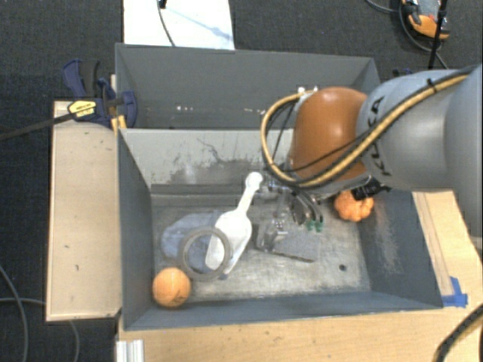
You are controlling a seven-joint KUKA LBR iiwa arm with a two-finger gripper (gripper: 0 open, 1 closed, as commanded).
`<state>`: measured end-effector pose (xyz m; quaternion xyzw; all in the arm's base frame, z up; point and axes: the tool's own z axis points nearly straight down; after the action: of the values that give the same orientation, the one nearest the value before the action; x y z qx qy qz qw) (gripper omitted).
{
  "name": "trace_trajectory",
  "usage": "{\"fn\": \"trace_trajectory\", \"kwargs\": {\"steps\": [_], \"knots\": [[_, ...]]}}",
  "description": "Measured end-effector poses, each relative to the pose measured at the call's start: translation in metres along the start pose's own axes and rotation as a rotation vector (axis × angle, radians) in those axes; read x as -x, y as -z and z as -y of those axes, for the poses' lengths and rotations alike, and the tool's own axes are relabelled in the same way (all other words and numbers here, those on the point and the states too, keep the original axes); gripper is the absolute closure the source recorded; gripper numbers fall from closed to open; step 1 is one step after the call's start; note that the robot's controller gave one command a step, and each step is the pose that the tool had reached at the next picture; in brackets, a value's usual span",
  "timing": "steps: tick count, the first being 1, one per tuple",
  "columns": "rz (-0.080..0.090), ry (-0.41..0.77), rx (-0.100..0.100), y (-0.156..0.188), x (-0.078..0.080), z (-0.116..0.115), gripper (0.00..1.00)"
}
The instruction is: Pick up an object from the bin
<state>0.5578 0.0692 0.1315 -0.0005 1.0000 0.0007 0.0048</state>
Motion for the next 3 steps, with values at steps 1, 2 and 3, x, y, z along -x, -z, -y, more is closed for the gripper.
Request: {"fn": "trace_trajectory", "kwargs": {"steps": [1, 2, 3], "knots": [[-0.007, -0.139, -0.001, -0.047, 0.01, -0.021, 0.0], [0.0, 0.039, -0.001, -0.061, 0.016, -0.028, 0.0], [0.001, 0.439, 0.001, -0.06, 0.019, -0.035, 0.0]]}}
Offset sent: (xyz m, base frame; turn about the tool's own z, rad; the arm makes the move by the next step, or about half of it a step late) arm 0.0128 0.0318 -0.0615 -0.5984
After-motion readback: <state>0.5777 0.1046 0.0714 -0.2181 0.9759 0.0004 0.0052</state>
